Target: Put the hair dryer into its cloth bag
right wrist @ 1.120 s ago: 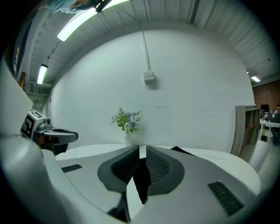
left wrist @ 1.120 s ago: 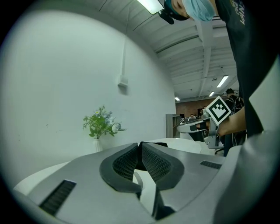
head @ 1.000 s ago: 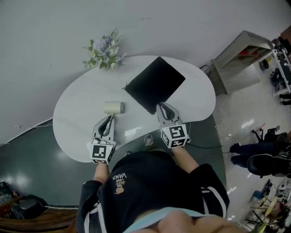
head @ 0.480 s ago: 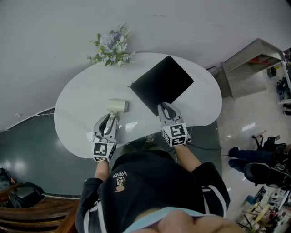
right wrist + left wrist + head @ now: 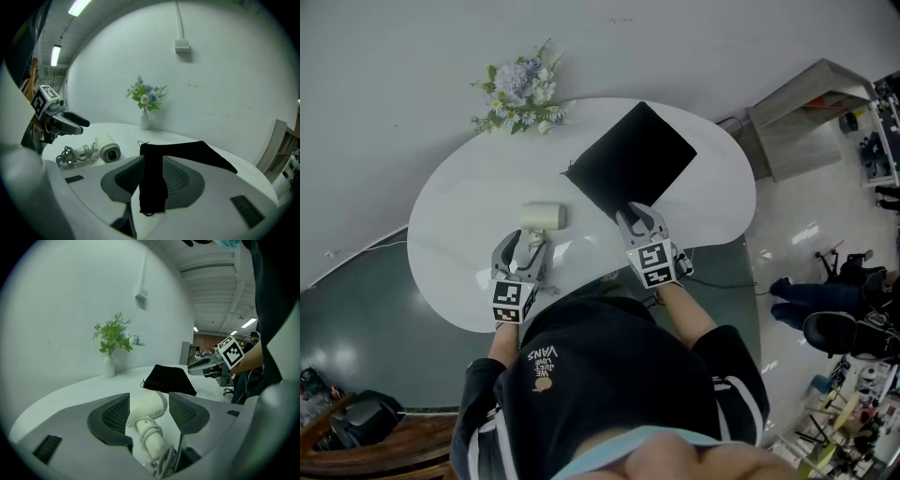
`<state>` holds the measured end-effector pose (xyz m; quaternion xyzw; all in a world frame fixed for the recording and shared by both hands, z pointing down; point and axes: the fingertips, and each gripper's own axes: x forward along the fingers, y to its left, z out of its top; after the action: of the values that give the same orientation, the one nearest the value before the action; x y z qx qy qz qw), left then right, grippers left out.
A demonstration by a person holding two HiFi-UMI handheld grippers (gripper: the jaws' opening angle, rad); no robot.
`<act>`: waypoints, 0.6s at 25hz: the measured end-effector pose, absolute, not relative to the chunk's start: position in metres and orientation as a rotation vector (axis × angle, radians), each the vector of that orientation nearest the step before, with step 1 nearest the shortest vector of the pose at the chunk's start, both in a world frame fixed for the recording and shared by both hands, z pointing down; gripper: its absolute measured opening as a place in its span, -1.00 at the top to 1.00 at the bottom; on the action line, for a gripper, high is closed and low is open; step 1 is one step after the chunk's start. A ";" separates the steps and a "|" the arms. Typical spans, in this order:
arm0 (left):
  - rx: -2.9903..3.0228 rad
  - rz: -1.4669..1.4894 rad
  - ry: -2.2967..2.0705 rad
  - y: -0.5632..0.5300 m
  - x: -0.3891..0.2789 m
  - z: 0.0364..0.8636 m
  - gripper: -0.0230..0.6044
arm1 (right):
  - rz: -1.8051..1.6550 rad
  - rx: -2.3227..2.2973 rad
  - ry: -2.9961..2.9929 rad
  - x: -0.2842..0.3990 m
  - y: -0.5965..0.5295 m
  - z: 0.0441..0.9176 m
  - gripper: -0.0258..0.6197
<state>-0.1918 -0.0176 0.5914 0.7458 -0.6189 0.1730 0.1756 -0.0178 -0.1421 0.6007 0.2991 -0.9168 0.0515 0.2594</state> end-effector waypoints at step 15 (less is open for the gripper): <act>1.911 0.708 -1.557 -0.003 -0.188 0.659 -0.17 | -0.125 0.405 -2.170 -0.026 -0.133 0.686 0.41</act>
<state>-0.1879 -0.0030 0.6589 0.7143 -0.5820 0.2647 0.2846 -0.0262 -0.1333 0.6856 0.1638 -0.8771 -0.0507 0.4487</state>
